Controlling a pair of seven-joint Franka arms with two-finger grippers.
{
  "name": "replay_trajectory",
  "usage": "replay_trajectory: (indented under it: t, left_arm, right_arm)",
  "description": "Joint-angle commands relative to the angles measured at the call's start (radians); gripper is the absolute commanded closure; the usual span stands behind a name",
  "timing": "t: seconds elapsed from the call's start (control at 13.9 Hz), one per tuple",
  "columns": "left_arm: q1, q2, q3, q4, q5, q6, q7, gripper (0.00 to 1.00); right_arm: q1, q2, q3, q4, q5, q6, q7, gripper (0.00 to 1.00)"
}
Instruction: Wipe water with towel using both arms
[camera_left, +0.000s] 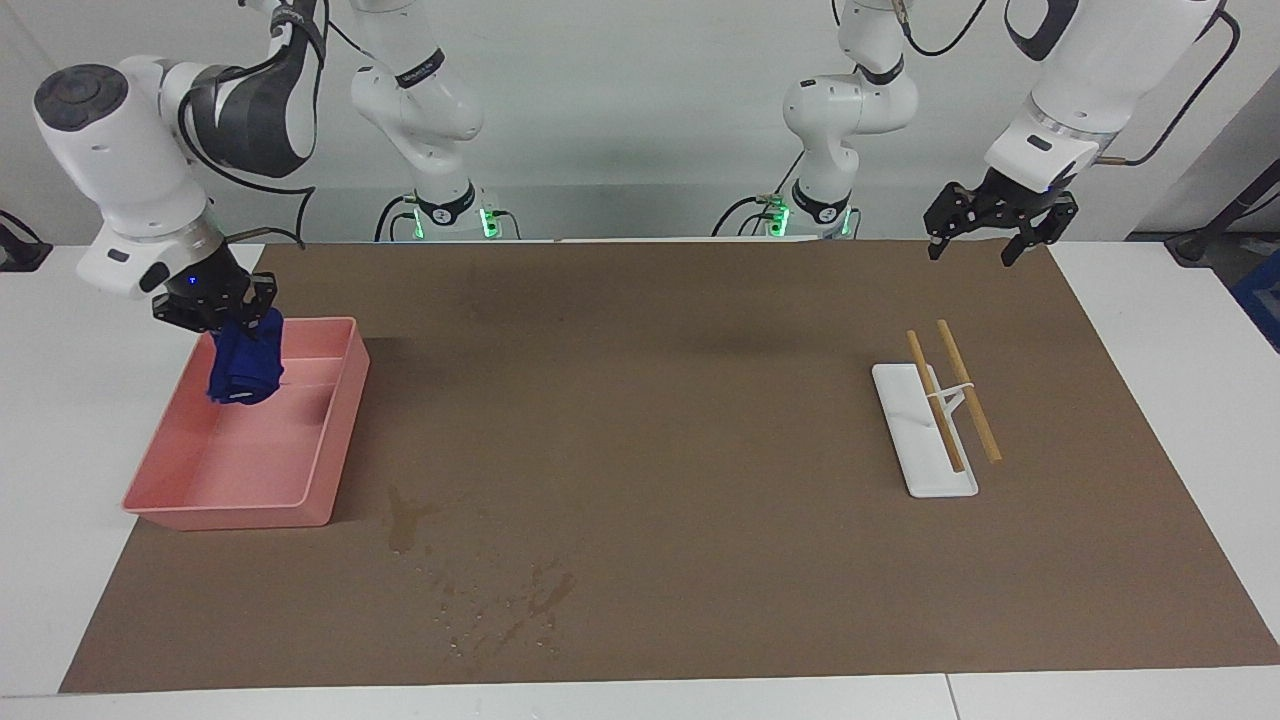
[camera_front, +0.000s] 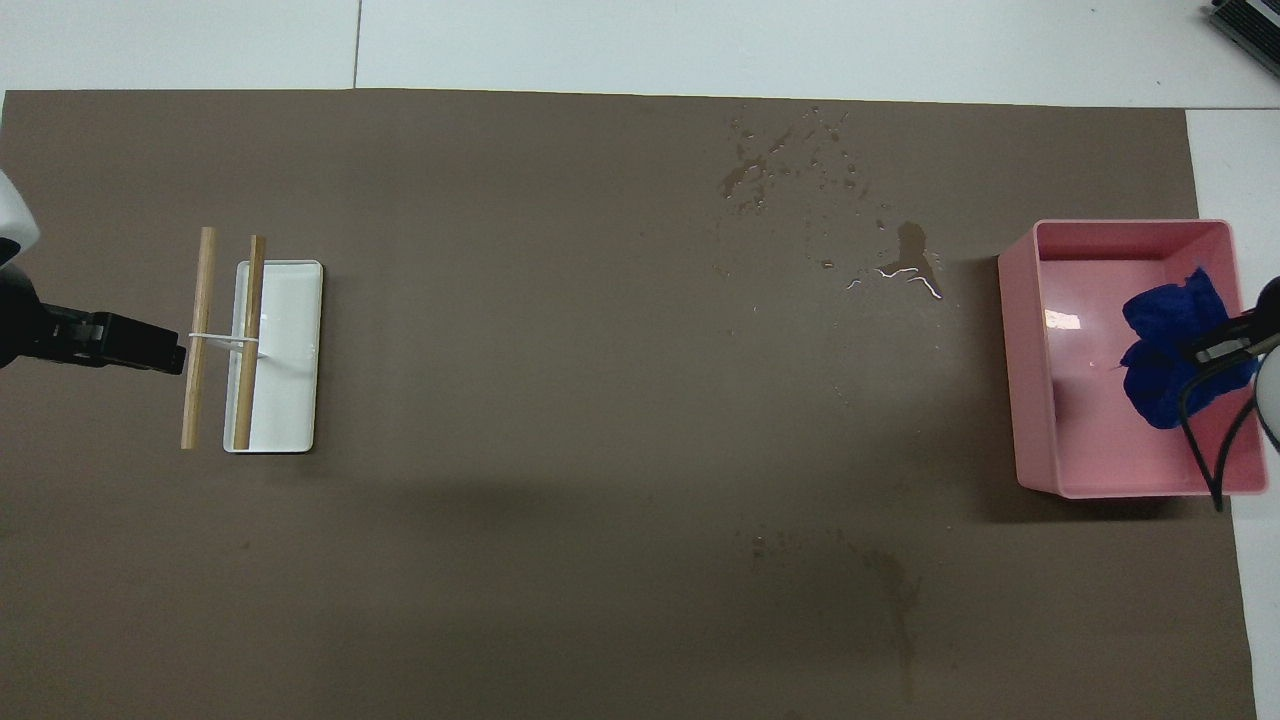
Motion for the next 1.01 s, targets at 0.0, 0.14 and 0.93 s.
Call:
replay_trajectory:
  t: [0.0, 0.14, 0.93]
  left_arm:
    - [0.010, -0.012, -0.004, -0.006, 0.000, -0.011, 0.010, 0.00]
    - [0.010, -0.012, -0.004, -0.005, -0.001, -0.011, 0.010, 0.00]
    - [0.010, -0.012, -0.004, -0.006, -0.001, -0.011, 0.010, 0.00]
  right_arm:
    - [-0.017, -0.007, 0.015, -0.012, -0.018, 0.021, -0.019, 0.98]
    - [-0.019, -0.005, 0.015, -0.006, -0.009, 0.024, -0.015, 0.00]
    - [0.078, -0.015, 0.052, 0.265, 0.023, -0.254, 0.131, 0.00]
